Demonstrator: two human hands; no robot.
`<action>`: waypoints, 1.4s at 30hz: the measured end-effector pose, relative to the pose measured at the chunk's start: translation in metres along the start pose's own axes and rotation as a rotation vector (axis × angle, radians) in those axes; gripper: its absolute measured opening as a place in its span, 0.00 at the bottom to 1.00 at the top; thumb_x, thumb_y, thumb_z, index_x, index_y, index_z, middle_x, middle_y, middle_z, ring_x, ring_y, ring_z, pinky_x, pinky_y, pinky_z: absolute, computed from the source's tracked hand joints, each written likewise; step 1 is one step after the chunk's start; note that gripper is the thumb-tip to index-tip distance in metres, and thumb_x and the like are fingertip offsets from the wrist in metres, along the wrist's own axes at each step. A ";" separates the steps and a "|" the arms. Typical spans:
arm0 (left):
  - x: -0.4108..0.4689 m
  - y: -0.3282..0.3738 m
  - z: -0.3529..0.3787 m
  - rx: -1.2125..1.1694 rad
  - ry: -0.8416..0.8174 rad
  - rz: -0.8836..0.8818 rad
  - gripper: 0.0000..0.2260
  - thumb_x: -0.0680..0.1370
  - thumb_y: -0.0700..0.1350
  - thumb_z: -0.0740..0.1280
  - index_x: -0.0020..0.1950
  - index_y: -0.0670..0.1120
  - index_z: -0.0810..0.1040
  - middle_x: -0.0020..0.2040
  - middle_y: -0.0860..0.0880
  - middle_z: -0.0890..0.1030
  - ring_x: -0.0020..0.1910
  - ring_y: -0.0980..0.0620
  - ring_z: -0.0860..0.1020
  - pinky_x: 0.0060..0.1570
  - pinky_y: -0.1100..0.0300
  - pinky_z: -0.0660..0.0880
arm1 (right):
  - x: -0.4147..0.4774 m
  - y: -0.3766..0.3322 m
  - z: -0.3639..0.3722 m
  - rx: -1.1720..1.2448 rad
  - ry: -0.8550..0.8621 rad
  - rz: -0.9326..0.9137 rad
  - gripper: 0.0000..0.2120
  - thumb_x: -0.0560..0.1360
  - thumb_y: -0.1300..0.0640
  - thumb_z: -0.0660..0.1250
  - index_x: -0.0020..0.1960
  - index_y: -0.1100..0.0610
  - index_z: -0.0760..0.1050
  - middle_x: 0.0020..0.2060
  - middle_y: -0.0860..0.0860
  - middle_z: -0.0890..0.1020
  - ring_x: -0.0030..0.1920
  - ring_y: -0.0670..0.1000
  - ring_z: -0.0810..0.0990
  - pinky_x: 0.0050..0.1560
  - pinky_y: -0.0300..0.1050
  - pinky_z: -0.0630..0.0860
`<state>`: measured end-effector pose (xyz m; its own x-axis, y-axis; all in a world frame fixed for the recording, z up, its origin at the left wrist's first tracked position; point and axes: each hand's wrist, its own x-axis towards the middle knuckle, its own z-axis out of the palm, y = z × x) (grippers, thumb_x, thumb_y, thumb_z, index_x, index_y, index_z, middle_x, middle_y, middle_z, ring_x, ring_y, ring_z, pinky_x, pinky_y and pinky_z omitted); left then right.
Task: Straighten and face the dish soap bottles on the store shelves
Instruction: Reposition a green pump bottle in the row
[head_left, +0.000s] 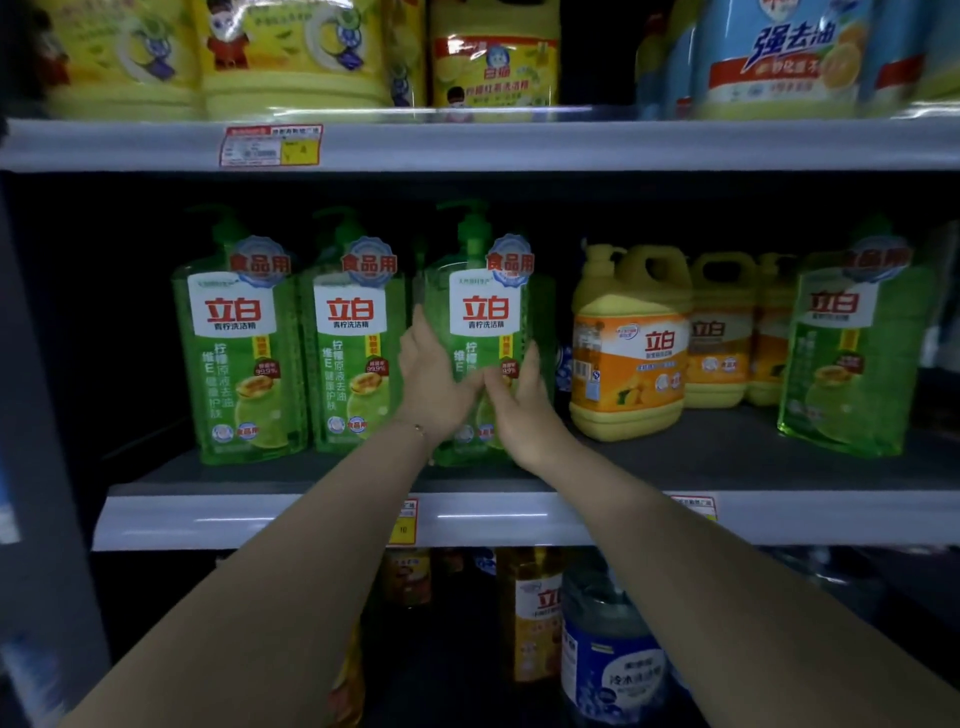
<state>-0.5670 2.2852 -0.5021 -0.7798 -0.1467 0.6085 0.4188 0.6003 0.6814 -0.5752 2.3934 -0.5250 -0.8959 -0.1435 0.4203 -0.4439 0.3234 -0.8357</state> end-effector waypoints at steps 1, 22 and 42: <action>-0.001 -0.002 0.001 0.090 0.023 0.006 0.46 0.75 0.44 0.72 0.78 0.41 0.40 0.73 0.40 0.56 0.74 0.43 0.54 0.73 0.51 0.52 | -0.001 0.004 0.003 -0.053 0.014 -0.015 0.38 0.76 0.34 0.51 0.77 0.47 0.37 0.76 0.53 0.56 0.72 0.56 0.63 0.71 0.51 0.60; -0.006 0.005 0.017 0.474 0.042 0.004 0.26 0.73 0.39 0.71 0.69 0.43 0.68 0.65 0.42 0.68 0.65 0.42 0.68 0.60 0.51 0.71 | -0.010 -0.002 -0.053 -0.537 -0.051 -0.111 0.11 0.75 0.55 0.65 0.57 0.56 0.76 0.52 0.54 0.79 0.52 0.53 0.77 0.49 0.44 0.74; 0.023 0.058 0.147 -0.108 -0.218 -0.052 0.20 0.71 0.43 0.76 0.59 0.46 0.71 0.54 0.46 0.81 0.51 0.46 0.79 0.55 0.50 0.77 | -0.014 0.049 -0.180 -0.961 0.093 -0.113 0.28 0.73 0.53 0.66 0.70 0.51 0.60 0.65 0.53 0.62 0.65 0.58 0.66 0.61 0.55 0.71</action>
<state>-0.6295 2.4321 -0.5082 -0.8786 0.0045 0.4776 0.4136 0.5073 0.7560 -0.5817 2.5794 -0.5085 -0.8259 -0.1593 0.5408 -0.2876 0.9441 -0.1612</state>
